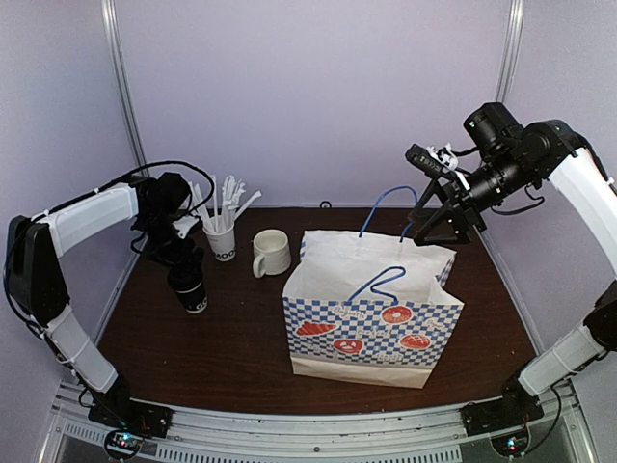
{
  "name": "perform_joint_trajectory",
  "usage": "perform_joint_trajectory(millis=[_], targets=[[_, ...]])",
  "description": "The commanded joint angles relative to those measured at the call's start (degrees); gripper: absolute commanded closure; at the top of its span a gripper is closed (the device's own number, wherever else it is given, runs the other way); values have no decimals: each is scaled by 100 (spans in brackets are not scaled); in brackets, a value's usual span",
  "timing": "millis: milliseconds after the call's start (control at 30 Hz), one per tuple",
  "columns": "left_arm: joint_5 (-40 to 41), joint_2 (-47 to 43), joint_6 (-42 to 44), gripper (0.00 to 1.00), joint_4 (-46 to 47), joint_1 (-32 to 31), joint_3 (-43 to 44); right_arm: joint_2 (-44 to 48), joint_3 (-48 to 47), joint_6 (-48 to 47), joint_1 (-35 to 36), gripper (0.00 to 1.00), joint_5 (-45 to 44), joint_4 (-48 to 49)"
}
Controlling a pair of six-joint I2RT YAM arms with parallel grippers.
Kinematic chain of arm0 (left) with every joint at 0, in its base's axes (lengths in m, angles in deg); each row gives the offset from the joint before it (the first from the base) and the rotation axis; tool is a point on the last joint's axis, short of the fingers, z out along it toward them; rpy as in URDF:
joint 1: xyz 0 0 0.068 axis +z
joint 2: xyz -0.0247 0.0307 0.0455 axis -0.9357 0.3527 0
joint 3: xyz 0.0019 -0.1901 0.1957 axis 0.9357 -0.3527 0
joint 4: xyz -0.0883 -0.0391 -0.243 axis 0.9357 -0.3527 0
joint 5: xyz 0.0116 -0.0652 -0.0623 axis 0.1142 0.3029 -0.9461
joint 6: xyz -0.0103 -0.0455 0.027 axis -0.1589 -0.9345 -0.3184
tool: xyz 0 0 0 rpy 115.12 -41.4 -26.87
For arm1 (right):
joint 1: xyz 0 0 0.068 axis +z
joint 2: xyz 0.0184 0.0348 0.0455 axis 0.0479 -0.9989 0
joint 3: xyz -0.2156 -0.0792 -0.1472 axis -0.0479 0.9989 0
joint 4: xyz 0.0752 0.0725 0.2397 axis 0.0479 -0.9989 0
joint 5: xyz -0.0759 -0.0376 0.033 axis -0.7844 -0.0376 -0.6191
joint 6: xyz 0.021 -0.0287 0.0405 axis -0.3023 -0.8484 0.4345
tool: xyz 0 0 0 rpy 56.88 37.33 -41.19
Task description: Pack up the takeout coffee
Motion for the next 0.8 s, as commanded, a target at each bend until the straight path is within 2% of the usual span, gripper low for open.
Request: perform_joint_trajectory(millis=[0, 767], targets=[[-8, 61, 26, 10, 42, 51, -9, 96, 35, 50, -33, 28, 60, 78], [21, 236, 66, 16, -43, 51, -18, 49, -52, 68, -34, 28, 16, 87]])
